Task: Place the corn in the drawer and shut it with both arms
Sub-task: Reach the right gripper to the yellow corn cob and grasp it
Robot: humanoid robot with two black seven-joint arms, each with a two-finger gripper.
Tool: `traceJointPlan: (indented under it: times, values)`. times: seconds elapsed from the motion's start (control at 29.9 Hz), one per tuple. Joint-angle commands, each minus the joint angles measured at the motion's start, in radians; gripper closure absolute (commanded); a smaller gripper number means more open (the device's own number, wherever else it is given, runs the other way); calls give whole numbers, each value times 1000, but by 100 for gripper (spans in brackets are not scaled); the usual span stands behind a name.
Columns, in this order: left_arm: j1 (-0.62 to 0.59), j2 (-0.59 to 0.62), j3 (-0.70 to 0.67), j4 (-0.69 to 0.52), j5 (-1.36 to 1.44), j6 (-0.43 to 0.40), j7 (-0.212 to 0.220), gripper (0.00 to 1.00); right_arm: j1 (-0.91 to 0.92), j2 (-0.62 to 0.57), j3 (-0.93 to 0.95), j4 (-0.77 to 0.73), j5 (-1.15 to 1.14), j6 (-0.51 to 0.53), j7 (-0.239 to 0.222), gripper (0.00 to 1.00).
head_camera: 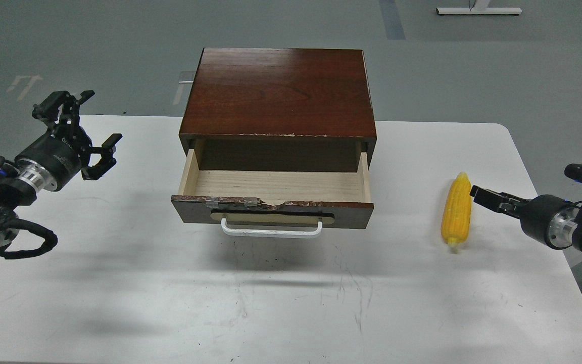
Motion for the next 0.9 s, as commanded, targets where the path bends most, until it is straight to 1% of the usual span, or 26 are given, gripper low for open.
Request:
traceJointPlan:
  times: [0.0, 0.07, 0.27, 0.3, 0.33, 0.4, 0.5, 0.53, 0.63, 0.67, 0.7, 0.73, 0.77, 0.8, 0.87]
  values:
    - [8, 3, 0, 0, 0, 0, -1, 2, 3, 31, -4, -17, 38, 0, -43, 14]
    - [15, 3, 0, 0, 0, 0, -1, 2, 2, 40, -4, -37, 42, 0, -57, 16]
    - [22, 3, 0, 0, 0, 1, -1, 2, 2, 96, -21, -98, 42, 1, -63, 17]
    - [22, 3, 0, 0, 0, 1, -1, 2, 6, 102, -38, -109, 42, 1, -63, 20]
    - [22, 4, 0, 0, 0, 1, -1, 2, 11, 109, -51, -119, 42, 1, -63, 25]
    - [22, 6, 0, 0, 0, 0, -1, 2, 12, 122, -61, -129, 42, 4, -71, 26]
    - [22, 7, 0, 0, 0, 0, -2, 2, 12, 142, -64, -132, 44, 14, -94, 36]
    - [23, 9, -2, 0, 0, 1, -2, 2, 14, 145, -65, -133, 42, 14, -98, 37]
    - [29, 9, -2, 0, 0, 0, -2, 2, 15, 163, -79, -149, 42, 15, -112, 57]
    - [32, 9, -2, 0, 0, 0, -2, 2, 17, 166, -84, -156, 42, 15, -118, 72]
    - [35, 9, -2, 0, 0, 1, -2, 2, 21, 168, -85, -158, 44, 15, -122, 80]
    - [35, 9, -2, 0, 0, 1, -2, 2, 23, 168, -87, -158, 44, 15, -122, 83]
    - [35, 9, -2, 0, 0, 1, -2, 2, 28, 166, -85, -158, 44, 14, -120, 89]
    - [37, 9, 0, 0, 0, 3, -4, 2, 32, 166, -85, -158, 44, 11, -117, 91]
    - [38, 9, -2, 0, 0, 4, -6, 2, 43, 166, -84, -156, 44, 11, -109, 92]
